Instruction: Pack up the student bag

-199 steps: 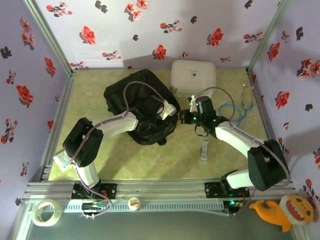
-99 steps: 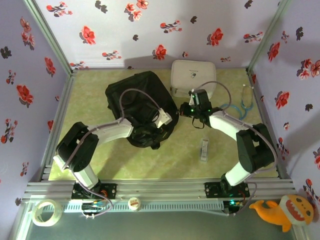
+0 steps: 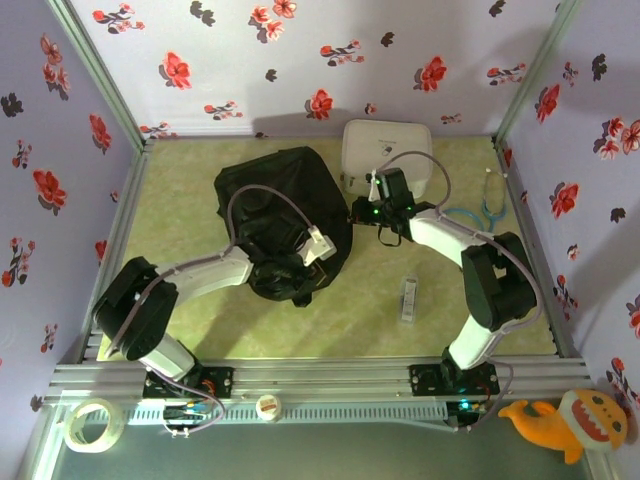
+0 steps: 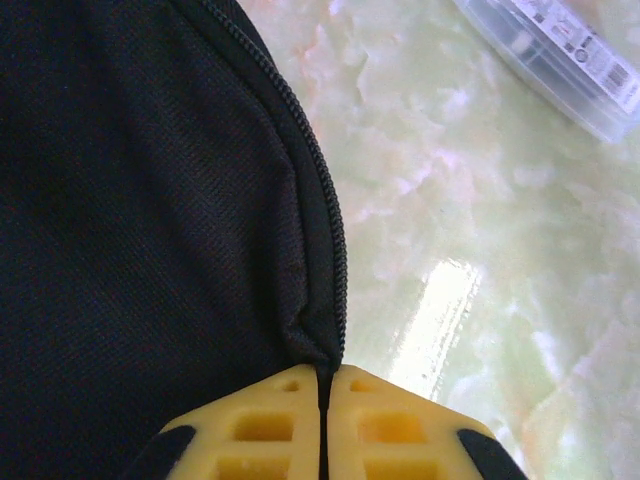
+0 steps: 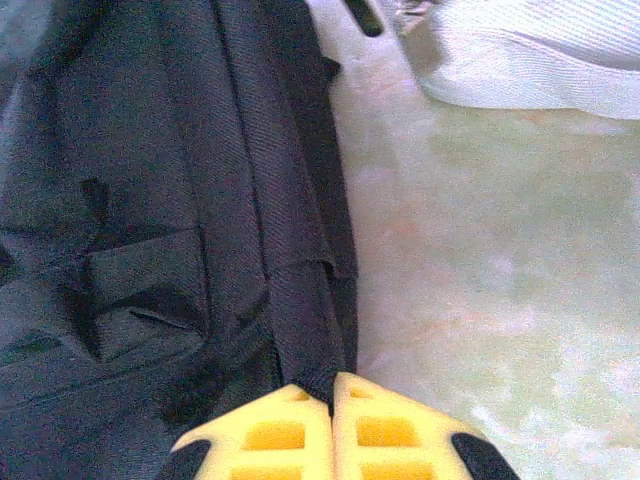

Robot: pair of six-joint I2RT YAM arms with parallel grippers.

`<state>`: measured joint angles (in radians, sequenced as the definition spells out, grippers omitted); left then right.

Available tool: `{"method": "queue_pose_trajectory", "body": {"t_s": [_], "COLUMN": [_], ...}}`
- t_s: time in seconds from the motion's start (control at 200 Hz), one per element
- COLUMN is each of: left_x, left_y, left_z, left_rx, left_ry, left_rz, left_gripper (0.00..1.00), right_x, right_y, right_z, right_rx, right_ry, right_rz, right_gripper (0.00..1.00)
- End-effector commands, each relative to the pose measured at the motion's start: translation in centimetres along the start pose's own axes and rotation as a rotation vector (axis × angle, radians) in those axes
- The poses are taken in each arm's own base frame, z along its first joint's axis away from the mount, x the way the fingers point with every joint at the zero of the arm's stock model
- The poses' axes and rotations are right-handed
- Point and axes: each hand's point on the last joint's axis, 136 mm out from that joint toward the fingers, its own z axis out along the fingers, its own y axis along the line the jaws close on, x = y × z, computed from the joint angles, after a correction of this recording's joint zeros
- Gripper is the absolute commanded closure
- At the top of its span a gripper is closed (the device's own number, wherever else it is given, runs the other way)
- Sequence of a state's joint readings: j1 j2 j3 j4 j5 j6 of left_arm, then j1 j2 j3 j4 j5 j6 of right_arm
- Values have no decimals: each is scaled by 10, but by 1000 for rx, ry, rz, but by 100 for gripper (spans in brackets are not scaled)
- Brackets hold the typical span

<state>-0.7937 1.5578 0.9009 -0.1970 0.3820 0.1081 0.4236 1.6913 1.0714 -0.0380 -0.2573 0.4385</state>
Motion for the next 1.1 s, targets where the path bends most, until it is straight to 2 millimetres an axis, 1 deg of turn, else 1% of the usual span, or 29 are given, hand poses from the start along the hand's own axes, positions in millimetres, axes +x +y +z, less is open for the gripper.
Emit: {"method": "queue_pose_trajectory", "body": {"t_s": [0.0,0.04,0.065,0.085,0.105,0.13,0.175,0.235,0.3,0.355,0.44,0.52,0.555,0.625,0.715,0.785,0.845,0.955,1.02,1.095], "left_x": [28,25,22,20,17,10,-1,-21,-43,-57,-72,-82,-84,-84,-79,-78,-78,-75,-74,-75], "left_y": [-35,-33,-30,-27,-23,-17,-4,18,42,63,90,114,124,146,164,172,178,191,195,195], "left_z": [-15,-21,-24,-27,-30,-35,-45,-60,-79,-95,-113,-124,-127,-129,-122,-112,-102,-89,-81,-71], "left_rx": [153,148,140,132,118,98,40,-68,-190,-294,-400,-457,-473,-510,-532,-536,-532,-537,-533,-494], "left_ry": [92,85,78,69,58,38,-1,-71,-157,-220,-285,-315,-319,-299,-222,-173,-156,-133,-125,-129], "left_rz": [13,21,20,13,4,-9,-35,-72,-115,-166,-255,-354,-415,-545,-650,-699,-737,-842,-882,-914], "left_gripper": [86,79,72,65,60,55,48,40,31,24,18,17,17,18,21,26,31,43,46,49], "right_x": [-38,-34,-33,-32,-31,-29,-27,-24,-19,-16,-11,-3,0,11,24,35,48,72,86,96], "right_y": [41,41,39,36,32,26,12,5,9,15,12,10,11,8,0,-1,-1,-1,-1,1], "right_z": [-23,-23,-23,-22,-22,-22,-22,-22,-19,-15,-3,10,15,25,32,33,34,31,27,22], "right_rx": [-168,-169,-160,-146,-125,-91,-18,15,-13,-40,-13,8,9,38,87,96,91,84,74,61], "right_ry": [-136,-119,-113,-109,-106,-102,-103,-98,-70,-39,7,62,91,148,181,199,224,255,267,266], "right_rz": [-121,-114,-100,-86,-70,-48,-1,37,74,93,108,95,88,82,82,84,88,105,116,131], "right_gripper": [100,100,95,87,76,63,45,33,27,26,24,23,23,23,25,28,32,44,48,49]}}
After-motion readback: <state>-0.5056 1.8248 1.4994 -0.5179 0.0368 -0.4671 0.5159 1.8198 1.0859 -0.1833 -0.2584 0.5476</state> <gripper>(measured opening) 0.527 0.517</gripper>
